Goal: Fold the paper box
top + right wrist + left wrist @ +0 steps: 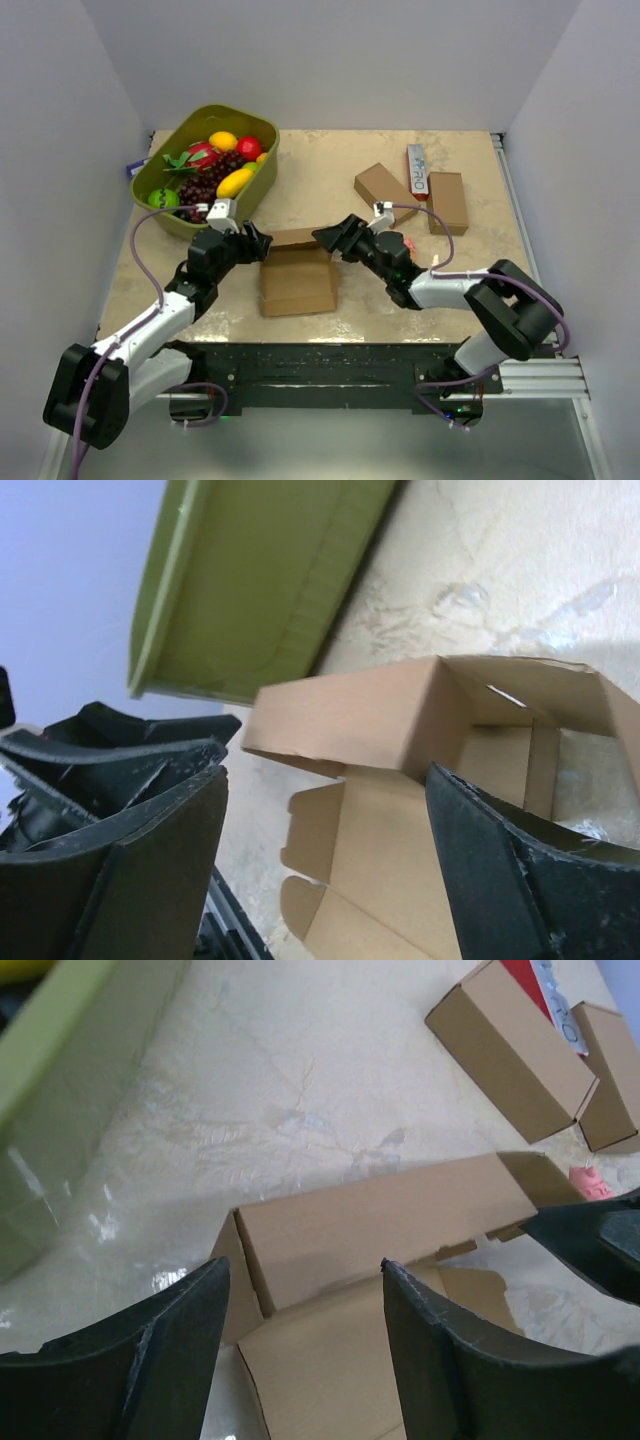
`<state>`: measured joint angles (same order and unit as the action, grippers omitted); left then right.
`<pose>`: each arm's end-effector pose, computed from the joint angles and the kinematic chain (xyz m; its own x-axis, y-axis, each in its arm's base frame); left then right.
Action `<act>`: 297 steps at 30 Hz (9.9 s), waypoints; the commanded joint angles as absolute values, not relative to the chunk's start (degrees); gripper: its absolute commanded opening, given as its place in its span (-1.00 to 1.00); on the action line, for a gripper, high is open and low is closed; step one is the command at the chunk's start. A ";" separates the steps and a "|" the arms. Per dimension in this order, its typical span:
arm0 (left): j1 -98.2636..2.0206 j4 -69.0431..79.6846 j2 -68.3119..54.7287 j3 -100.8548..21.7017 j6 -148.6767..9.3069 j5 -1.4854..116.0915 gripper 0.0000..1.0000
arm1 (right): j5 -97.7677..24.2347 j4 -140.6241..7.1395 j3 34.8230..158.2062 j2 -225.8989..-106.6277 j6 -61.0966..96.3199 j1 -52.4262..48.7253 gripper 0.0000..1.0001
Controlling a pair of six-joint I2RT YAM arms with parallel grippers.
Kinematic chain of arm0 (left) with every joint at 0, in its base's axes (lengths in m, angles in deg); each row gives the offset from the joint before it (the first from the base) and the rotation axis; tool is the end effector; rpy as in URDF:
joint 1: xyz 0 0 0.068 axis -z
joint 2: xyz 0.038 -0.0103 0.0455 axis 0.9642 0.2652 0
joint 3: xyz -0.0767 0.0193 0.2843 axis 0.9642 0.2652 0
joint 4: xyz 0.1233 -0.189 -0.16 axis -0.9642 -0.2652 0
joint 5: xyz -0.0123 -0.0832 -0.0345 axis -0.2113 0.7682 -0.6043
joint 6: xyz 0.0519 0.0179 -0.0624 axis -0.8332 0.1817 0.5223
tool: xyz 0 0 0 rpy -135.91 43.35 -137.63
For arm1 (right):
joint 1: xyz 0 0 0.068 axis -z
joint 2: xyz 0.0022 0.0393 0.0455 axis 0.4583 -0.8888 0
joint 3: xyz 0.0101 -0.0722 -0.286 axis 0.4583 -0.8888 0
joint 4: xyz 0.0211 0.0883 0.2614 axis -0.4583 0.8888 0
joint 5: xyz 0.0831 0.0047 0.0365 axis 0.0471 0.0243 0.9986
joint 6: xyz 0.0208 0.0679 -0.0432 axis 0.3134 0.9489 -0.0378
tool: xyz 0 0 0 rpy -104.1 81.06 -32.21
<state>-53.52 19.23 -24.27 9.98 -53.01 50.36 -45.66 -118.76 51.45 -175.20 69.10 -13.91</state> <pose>0.2361 -0.0930 0.2062 -0.4516 -0.3330 -0.8277 0.1890 0.8710 -0.4535 0.2641 0.2291 0.1856 -0.6015 0.6039 -0.5230 -0.2481 0.4811 0.8409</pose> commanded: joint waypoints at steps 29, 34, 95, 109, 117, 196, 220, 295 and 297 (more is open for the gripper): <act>-58.27 28.35 -13.65 7.90 -52.96 58.18 0.12 | -65.68 -85.27 64.56 -175.00 50.35 -20.27 -0.35; -58.27 28.53 -12.85 8.07 -52.96 58.18 0.00 | -66.29 -85.97 65.70 -177.81 49.47 -20.01 -0.36; -58.62 28.27 -11.01 7.90 -54.37 57.66 -0.28 | -62.61 -87.99 65.87 -179.31 43.49 -15.44 -0.71; -58.62 28.27 -11.01 7.81 -54.37 57.92 -0.29 | -55.75 -90.63 67.64 -183.97 43.14 -15.44 -0.76; -58.71 28.44 -10.74 7.81 -54.28 57.92 -0.30 | -52.76 -92.91 67.64 -186.17 44.11 -15.79 -0.79; -58.71 26.42 -12.06 6.93 -55.51 57.04 -0.36 | -63.04 -49.51 74.84 -165.89 46.48 -24.76 0.09; -58.71 26.51 -12.15 6.93 -55.51 57.57 -0.37 | -67.43 -58.36 72.56 -173.42 36.20 -15.26 0.04; -19.95 55.42 17.29 4.47 -55.16 42.89 -0.69 | -58.47 -44.93 82.49 -179.31 37.60 -15.53 -1.00; -19.95 55.69 19.49 4.38 -54.72 42.63 -0.76 | -58.47 -44.75 82.67 -179.23 37.60 -15.53 -1.00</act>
